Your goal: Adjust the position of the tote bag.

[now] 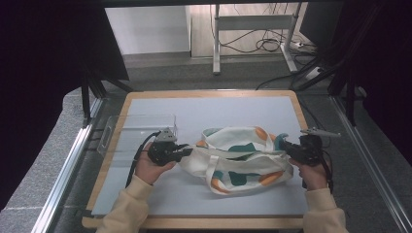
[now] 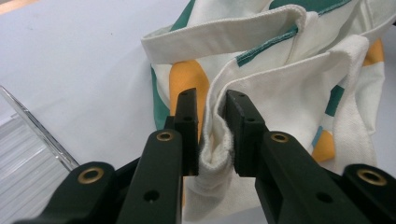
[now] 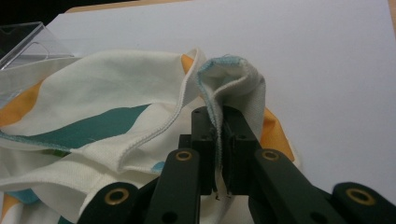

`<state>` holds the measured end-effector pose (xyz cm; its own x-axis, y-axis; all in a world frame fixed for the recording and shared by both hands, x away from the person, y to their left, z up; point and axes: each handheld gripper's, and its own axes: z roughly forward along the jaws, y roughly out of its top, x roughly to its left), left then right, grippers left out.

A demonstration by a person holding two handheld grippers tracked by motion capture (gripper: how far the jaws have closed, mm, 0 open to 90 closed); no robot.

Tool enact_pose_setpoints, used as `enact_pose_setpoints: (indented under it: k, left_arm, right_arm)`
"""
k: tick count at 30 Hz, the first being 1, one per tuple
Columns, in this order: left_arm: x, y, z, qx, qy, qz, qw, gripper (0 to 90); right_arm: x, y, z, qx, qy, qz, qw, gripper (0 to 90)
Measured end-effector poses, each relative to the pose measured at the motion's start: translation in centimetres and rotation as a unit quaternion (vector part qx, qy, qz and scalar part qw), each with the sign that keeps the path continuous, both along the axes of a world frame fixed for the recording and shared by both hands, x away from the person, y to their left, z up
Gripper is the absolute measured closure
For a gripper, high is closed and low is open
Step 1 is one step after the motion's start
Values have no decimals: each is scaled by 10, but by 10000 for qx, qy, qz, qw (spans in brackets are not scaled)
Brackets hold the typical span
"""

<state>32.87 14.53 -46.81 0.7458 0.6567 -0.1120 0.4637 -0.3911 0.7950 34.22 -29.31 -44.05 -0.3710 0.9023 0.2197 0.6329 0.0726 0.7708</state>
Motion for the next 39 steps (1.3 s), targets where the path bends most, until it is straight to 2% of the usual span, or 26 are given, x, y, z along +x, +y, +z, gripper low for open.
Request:
enact_pose_setpoints:
  k: [6, 12, 23, 26, 29, 30, 31, 32, 36, 39]
  left_arm:
    - [-1, 2, -1, -63, 33, 23, 10000, 758]
    - [0, 6, -1, -125, 45, 66, 9999, 758]
    - [-3, 5, -3, -115, 115, -50, 9999, 741]
    - [-5, 6, -2, -125, 156, -107, 9997, 701]
    - [-11, 7, 2, -200, 108, -156, 9996, 598]
    - [-11, 7, 2, -200, 108, -156, 9996, 559]
    - [-13, 9, 5, -265, 75, -144, 9995, 526]
    - [-13, 9, 5, -265, 75, -144, 9995, 498]
    - [-18, 10, 13, -345, 5, -153, 9993, 384]
    - [-23, 12, 21, -431, -118, -110, 9989, 336]
  right_arm:
    - [3, 2, 0, -38, -36, 24, 10000, 842]
    - [12, 5, 0, -19, -66, 16, 10000, 843]
    - [9, 2, -1, 19, -43, 38, 10000, 826]
    - [6, 0, 2, -3, -71, 30, 10000, 737]
    - [0, -6, 8, 115, -142, 45, 9998, 591]
    - [0, -6, 8, 115, -142, 45, 9998, 591]
    - [-5, -10, 14, 164, -204, 2, 9997, 513]
    - [-8, -11, 17, 160, -259, 1, 9995, 477]
    - [-12, -11, 25, 111, -350, 55, 9993, 414]
    - [-16, -4, 32, 43, -460, 244, 9986, 362]
